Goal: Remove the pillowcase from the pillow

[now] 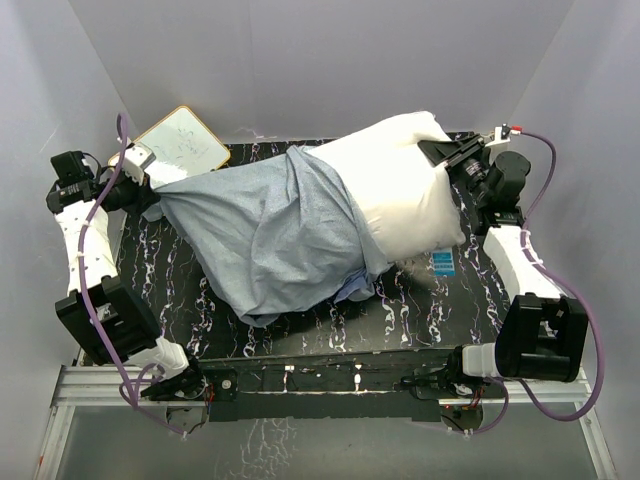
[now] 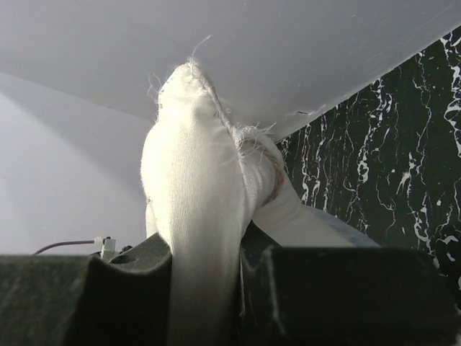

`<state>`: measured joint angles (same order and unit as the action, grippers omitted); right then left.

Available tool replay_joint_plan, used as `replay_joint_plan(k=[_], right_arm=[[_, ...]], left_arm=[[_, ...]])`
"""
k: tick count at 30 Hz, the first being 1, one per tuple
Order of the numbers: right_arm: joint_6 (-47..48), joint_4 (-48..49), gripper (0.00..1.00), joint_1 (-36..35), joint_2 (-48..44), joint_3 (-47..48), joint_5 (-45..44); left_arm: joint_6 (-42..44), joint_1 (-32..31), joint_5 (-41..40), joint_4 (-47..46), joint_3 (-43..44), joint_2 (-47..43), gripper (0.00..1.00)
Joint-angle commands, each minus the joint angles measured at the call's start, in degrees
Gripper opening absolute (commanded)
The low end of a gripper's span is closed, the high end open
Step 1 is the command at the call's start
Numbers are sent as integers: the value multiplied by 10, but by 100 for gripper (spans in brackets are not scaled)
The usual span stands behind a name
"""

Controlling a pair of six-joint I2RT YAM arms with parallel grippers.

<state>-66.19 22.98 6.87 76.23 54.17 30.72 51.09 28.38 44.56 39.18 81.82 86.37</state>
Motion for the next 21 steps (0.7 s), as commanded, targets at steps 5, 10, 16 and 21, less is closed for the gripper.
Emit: replay_joint_plan(k=[5,10,16,21], right_arm=[[8,48,8,86,2,100,-237],[59,55,8,43,-6,51,-238],[110,39,8,33,-38,-8,-282],[140,30,8,33,-55,-36,-288]], left_arm=[[82,70,-172,-35,2,-3,10],[38,-69,-125,52,-46,-49,56],[-64,-271,-115,122,-120,-95,91],[-145,-377,-144,96,-193,-90,97]])
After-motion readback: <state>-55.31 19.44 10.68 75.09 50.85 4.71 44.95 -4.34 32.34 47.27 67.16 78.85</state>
